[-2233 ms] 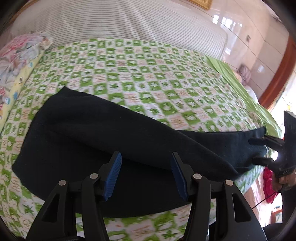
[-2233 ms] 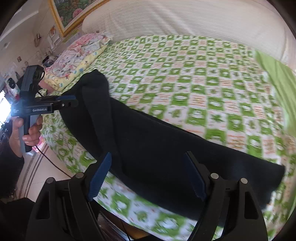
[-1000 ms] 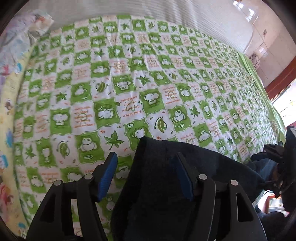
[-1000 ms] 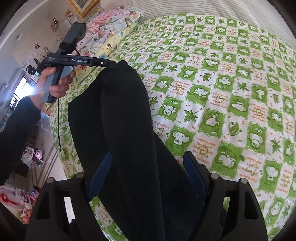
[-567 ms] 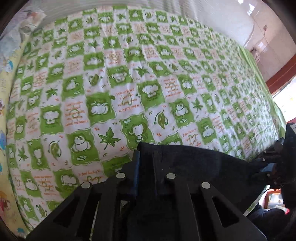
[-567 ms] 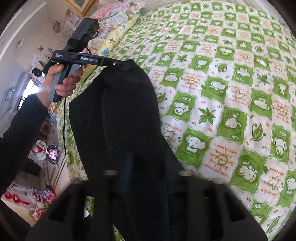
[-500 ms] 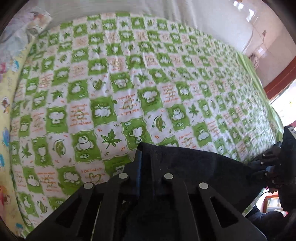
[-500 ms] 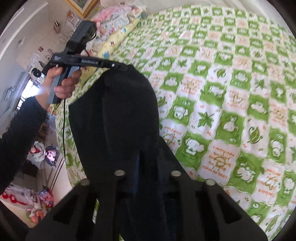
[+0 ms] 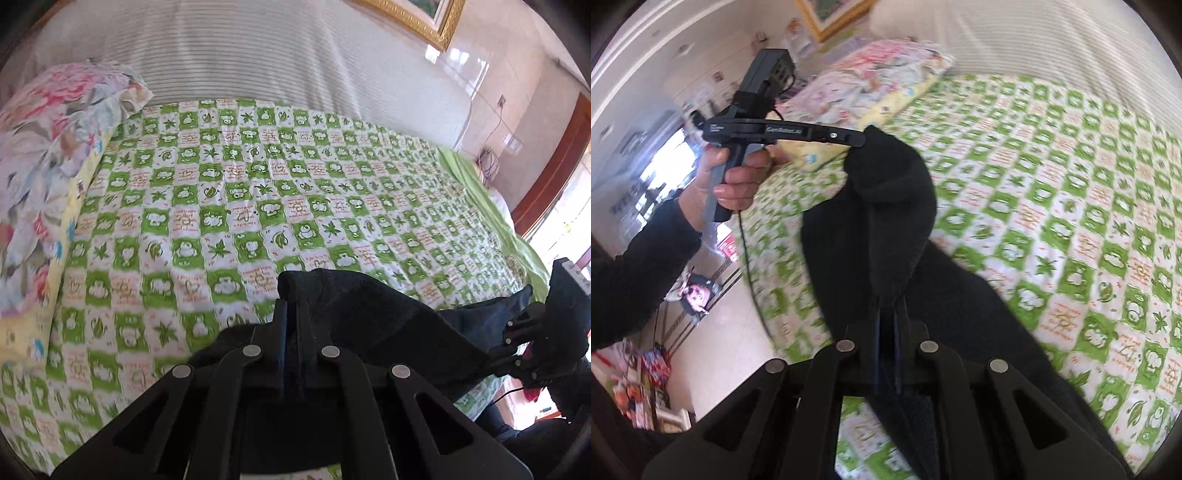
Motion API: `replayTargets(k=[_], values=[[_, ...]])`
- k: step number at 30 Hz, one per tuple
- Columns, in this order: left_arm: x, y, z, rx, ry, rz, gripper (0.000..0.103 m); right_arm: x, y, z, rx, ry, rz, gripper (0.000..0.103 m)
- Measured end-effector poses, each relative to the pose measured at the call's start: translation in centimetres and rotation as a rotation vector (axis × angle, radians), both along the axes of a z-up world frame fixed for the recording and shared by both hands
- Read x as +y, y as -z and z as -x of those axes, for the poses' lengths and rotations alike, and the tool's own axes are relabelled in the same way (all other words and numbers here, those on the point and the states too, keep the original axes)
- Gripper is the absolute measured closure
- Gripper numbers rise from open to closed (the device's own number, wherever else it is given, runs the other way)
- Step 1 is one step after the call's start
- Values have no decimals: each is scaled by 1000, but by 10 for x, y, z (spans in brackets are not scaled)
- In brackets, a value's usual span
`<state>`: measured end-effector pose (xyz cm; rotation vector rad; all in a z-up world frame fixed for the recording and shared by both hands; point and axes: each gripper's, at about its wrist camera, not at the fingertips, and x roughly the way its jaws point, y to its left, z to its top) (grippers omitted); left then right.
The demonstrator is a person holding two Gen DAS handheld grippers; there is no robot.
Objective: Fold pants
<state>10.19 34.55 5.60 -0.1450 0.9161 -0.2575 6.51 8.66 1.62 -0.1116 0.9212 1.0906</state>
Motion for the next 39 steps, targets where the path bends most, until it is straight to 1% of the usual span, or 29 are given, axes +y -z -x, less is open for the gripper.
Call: replayTargets(k=[4, 8, 11, 16, 21, 23, 24, 28, 30, 32, 34, 39], values=[[4, 7, 33, -19, -45, 32, 102, 7, 7, 26, -18, -60, 16, 96], [16, 26, 55, -11, -98, 76, 102, 12, 22, 36, 12, -73, 26, 96], [29, 43, 65, 1, -146, 124, 102, 18, 34, 40, 23, -84, 47, 96], [42, 68, 73, 15, -209, 177, 101, 26, 51, 44, 46, -93, 71, 96], [52, 78, 82, -9, -257, 227, 101, 27, 56, 47, 45, -96, 83, 96], [55, 81, 87, -17, -274, 255, 101, 27, 56, 48, 52, -102, 85, 93], [57, 83, 89, -17, -286, 267, 100, 27, 55, 48, 58, -104, 85, 93], [60, 91, 102, 3, -337, 285, 100, 25, 57, 46, 93, -97, 81, 87], [62, 93, 111, 6, -366, 304, 102, 26, 58, 46, 105, -97, 78, 80], [64, 94, 120, 10, -390, 327, 102, 26, 57, 46, 107, -92, 72, 61], [64, 92, 130, 8, -408, 340, 102, 25, 54, 47, 97, -84, 56, 55], [59, 84, 147, -11, -423, 365, 102, 24, 46, 46, 87, -69, 21, 55]])
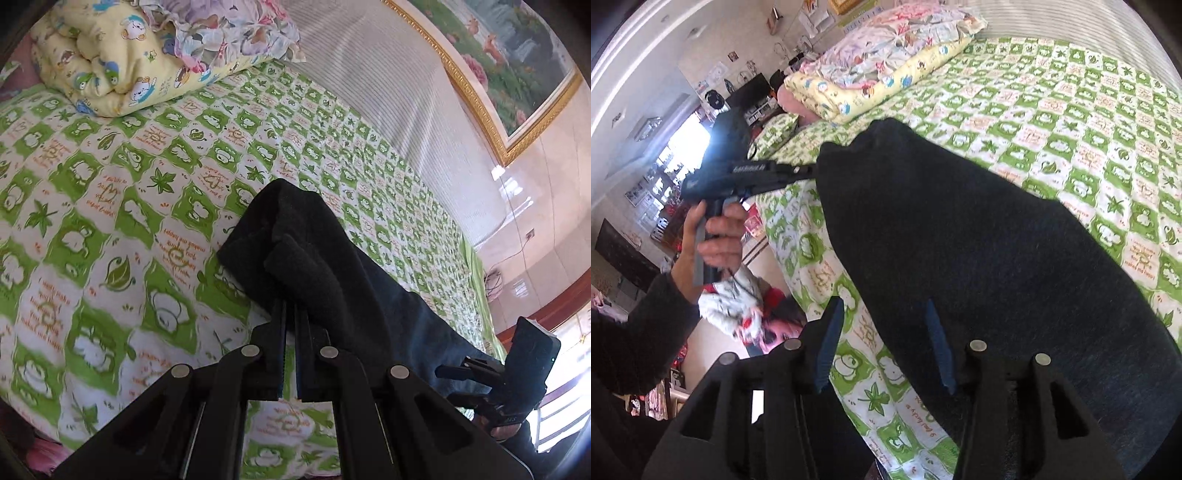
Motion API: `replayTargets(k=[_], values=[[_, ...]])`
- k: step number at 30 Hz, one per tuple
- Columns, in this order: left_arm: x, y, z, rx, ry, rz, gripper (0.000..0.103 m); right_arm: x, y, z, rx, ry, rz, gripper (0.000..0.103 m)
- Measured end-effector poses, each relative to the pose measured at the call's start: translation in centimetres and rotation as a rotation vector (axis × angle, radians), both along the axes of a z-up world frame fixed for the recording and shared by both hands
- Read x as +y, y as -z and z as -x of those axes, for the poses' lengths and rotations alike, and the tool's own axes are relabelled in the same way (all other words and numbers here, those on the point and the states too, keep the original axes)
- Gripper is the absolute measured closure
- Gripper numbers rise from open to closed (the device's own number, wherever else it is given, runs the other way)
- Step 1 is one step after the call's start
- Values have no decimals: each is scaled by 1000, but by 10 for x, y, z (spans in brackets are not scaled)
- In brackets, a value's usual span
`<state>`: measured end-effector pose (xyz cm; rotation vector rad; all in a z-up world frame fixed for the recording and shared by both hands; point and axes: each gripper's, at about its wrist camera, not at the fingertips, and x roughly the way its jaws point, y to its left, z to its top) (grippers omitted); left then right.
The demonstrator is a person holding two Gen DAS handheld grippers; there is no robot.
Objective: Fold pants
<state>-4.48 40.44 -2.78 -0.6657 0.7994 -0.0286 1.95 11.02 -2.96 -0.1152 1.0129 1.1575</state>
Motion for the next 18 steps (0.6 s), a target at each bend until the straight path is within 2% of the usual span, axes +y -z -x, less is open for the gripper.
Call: replayTargets(k=[6, 11, 15, 18], values=[[-12, -11, 15, -30, -32, 32, 102, -8, -11, -12, -21, 56, -33, 55], [-19, -18, 19, -39, -47, 46, 97, -19, -18, -39, -42, 162, -33, 55], [-18, -12, 13, -12, -60, 86, 96, -20, -19, -66, -55, 249, 11, 55], [-18, -11, 7, 1, -63, 75, 96, -18, -15, -85, -47, 289, 49, 55]])
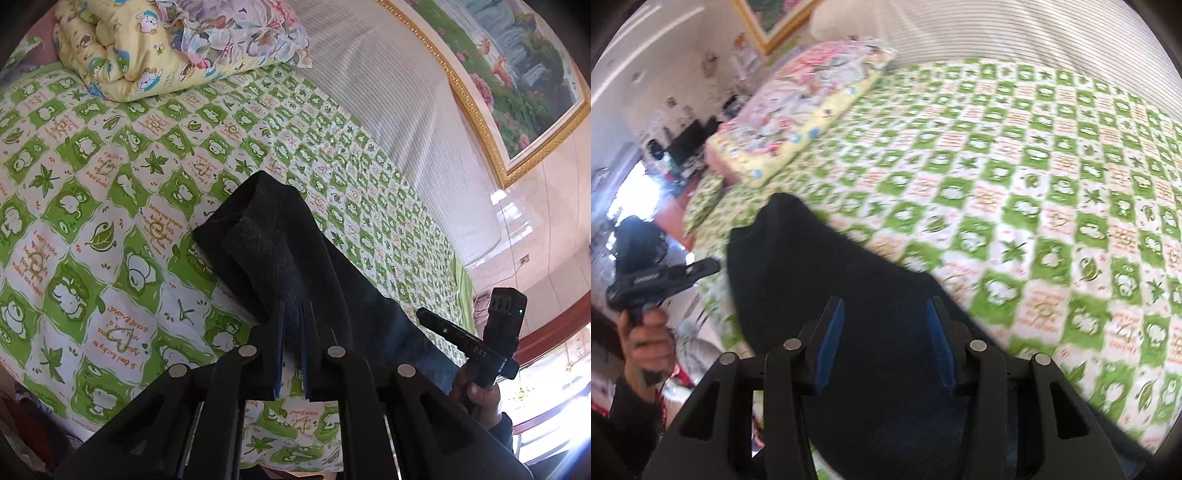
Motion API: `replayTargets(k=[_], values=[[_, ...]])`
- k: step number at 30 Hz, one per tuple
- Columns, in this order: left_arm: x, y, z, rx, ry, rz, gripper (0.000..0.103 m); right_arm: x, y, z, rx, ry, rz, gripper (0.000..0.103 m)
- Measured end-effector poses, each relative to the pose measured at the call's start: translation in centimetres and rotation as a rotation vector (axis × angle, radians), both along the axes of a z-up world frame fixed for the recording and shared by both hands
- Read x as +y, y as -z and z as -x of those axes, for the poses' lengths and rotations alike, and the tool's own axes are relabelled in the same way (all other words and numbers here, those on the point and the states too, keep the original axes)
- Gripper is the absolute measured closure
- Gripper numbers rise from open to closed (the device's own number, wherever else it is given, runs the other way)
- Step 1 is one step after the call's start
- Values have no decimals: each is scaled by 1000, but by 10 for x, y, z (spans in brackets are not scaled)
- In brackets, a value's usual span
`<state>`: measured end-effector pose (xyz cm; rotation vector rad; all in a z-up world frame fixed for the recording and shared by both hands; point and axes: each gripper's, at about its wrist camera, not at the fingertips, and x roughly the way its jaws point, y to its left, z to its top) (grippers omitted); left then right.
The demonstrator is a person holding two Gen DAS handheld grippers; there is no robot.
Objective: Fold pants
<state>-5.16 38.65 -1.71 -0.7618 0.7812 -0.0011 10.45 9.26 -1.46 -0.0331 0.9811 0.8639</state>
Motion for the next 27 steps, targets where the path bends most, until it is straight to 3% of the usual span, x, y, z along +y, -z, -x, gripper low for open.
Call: replayTargets(k=[11, 16, 18, 21, 25, 27], values=[[3, 11, -20, 89, -71, -76, 95, 29, 22, -35, 52, -6, 69, 55], [5, 18, -21, 98, -81, -59, 95, 36, 32, -37, 68, -28, 94, 55], [8, 22, -25, 103, -80, -38, 95, 37, 34, -36, 55, -40, 103, 60], [10, 27, -41, 107, -65, -24, 95, 36, 35, -38, 31, -26, 126, 90], [10, 22, -68, 121, -67, -52, 95, 30, 25, -44, 4, -7, 101, 97], [11, 7, -73, 125, -102, -118, 95, 28, 16, -48, -25, 5, 94, 98]])
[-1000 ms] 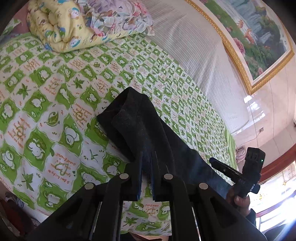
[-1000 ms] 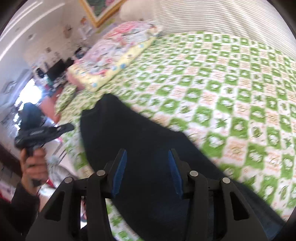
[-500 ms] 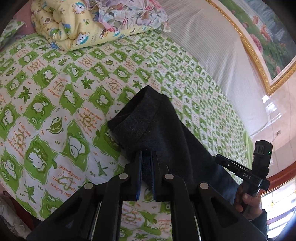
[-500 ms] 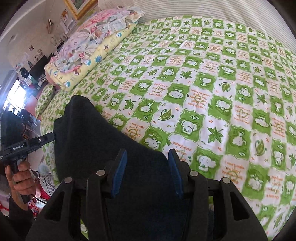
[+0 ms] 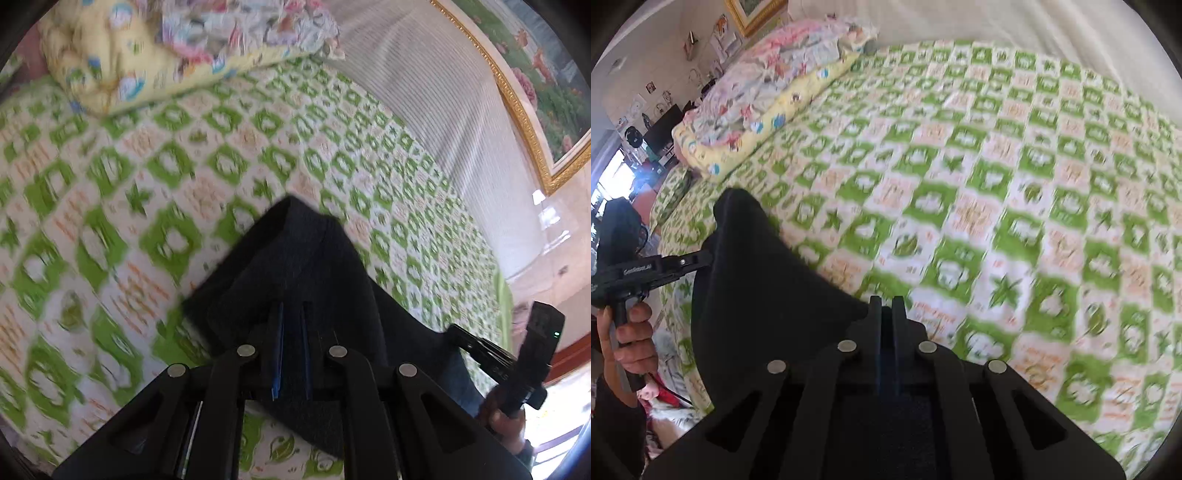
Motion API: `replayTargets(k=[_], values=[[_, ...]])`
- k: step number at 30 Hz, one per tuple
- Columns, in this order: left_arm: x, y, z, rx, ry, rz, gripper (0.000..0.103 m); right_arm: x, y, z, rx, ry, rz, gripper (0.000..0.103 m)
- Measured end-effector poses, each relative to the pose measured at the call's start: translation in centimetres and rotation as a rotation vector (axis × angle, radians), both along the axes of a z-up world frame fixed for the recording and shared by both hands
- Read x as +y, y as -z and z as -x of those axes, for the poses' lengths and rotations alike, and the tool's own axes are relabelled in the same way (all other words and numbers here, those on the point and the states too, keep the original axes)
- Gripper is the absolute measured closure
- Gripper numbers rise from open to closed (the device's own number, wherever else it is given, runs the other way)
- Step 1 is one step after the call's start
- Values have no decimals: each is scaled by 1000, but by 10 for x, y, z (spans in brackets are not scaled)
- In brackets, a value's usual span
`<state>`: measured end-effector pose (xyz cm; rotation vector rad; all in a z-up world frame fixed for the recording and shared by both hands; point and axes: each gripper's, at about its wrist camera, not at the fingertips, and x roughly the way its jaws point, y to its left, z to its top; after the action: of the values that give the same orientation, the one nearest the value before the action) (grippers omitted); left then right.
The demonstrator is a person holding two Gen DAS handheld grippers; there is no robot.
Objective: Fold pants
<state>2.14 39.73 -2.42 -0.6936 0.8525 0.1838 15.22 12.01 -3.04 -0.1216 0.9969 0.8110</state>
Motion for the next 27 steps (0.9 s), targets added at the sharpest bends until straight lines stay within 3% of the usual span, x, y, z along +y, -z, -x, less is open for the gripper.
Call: replayTargets(k=[2, 7, 8, 9, 11, 15, 19, 21, 24, 27], values=[[3, -5, 1, 20, -25, -31, 93, -1, -5, -5, -1, 10, -13, 98], [14, 4, 23, 37, -64, 24, 88, 5, 9, -6, 18, -1, 15, 98], [16, 6, 27, 38, -73, 36, 81, 6, 13, -6, 24, -1, 20, 98], [18, 8, 30, 43, -84, 43, 64, 6, 16, -6, 30, 2, 21, 98], [18, 12, 33, 57, -93, 46, 46, 5, 21, -8, 46, 13, 12, 98], [17, 23, 28, 57, -63, 97, 46, -6, 26, -15, 130, 35, -60, 95], [13, 30, 7, 65, -57, 58, 49, -10, 28, -16, 159, 39, -78, 95], [13, 31, 2, 57, -65, 48, 67, -8, 27, -14, 152, 38, -68, 95], [14, 29, 3, 21, -71, 71, 81, -6, 28, -12, 130, 35, -48, 95], [8, 10, 17, -30, -77, 43, 84, -2, 26, -10, 96, 34, -24, 96]])
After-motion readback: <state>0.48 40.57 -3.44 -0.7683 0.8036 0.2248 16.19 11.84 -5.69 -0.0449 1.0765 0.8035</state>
